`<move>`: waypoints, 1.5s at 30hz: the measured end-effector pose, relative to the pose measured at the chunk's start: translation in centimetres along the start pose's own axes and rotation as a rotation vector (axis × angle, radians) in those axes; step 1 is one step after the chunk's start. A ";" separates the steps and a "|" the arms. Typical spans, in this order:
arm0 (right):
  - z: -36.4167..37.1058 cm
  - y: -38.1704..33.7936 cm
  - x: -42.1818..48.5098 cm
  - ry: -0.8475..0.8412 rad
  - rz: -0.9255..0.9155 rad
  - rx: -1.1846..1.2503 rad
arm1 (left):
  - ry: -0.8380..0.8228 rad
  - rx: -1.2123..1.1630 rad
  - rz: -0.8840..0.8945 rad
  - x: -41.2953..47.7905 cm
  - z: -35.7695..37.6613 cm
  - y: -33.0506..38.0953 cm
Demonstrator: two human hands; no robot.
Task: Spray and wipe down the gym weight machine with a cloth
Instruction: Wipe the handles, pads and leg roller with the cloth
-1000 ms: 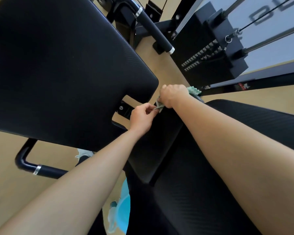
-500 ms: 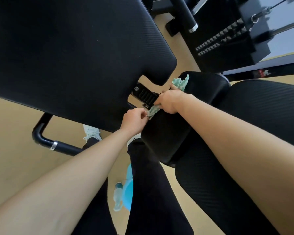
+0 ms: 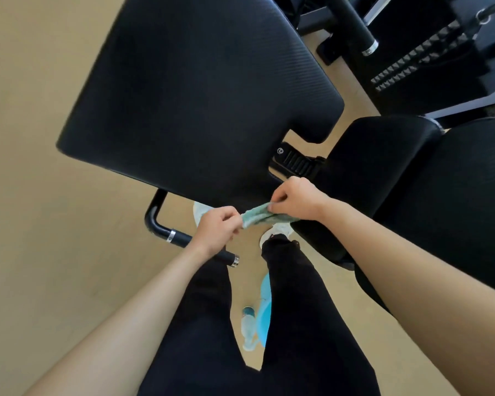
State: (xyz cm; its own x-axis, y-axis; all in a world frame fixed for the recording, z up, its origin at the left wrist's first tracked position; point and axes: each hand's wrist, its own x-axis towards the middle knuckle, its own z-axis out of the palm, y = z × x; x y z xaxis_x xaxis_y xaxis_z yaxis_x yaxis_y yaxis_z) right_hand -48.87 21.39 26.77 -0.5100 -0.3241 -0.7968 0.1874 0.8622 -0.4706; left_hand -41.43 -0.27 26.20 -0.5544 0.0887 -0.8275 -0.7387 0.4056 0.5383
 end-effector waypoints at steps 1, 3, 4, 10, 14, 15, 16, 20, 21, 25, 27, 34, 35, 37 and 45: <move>0.3 -0.6 -0.1 0.021 -0.008 0.068 | 0.035 -0.074 0.019 -0.5 -0.8 0.2; 0.8 -2.0 -0.3 0.065 -0.032 0.164 | 0.084 -0.223 0.078 -1.5 -2.4 0.8; 1.0 -2.7 -0.4 0.078 -0.046 0.202 | 0.092 -0.293 0.099 -1.9 -3.0 1.1; 0.5 -4.7 0.0 0.057 -0.143 0.290 | 0.178 -0.521 0.129 -2.4 -5.8 2.0; -0.8 -6.1 1.2 0.165 -0.174 0.398 | 0.223 -0.432 0.102 -2.2 -7.4 2.6; -1.2 -6.6 1.8 0.207 -0.182 0.412 | 0.265 -0.374 0.134 -2.0 -7.8 2.7; -1.5 -7.1 2.5 0.257 -0.189 0.417 | 0.318 -0.294 0.177 -1.6 -8.4 2.8; -2.6 -9.3 5.5 0.607 -0.139 0.406 | 0.631 -0.112 0.320 0.5 -10.9 3.7; -2.4 -9.9 6.2 0.755 -0.092 0.379 | 0.725 -0.109 0.334 1.1 -11.5 4.1; 0.2 -11.7 7.4 1.080 -0.079 0.348 | 0.989 0.206 0.473 2.7 -13.3 4.8; 2.8 -12.2 8.0 0.997 -0.243 0.338 | 0.915 0.498 0.650 3.3 -13.4 4.5; 7.8 -12.3 12.0 0.706 -0.302 0.014 | 0.453 0.985 0.663 7.1 -14.3 3.2; 7.7 -11.9 12.3 0.701 -0.267 -0.038 | 0.450 1.058 0.625 7.5 -14.3 3.3; 7.2 -11.0 12.6 0.702 -0.234 -0.125 | 0.457 1.173 0.563 8.2 -13.9 3.6; 2.0 -6.3 13.9 0.691 -0.141 -0.293 | 0.497 1.254 0.472 11.7 -10.5 7.3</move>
State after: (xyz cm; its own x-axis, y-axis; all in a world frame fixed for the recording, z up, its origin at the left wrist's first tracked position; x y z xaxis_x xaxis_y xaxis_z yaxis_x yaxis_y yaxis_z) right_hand -55.47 10.69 17.85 -0.9400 -0.2046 -0.2731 -0.0997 0.9301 -0.3535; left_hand -57.40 -5.85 22.11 -0.9167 0.2228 -0.3316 0.2253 0.9738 0.0314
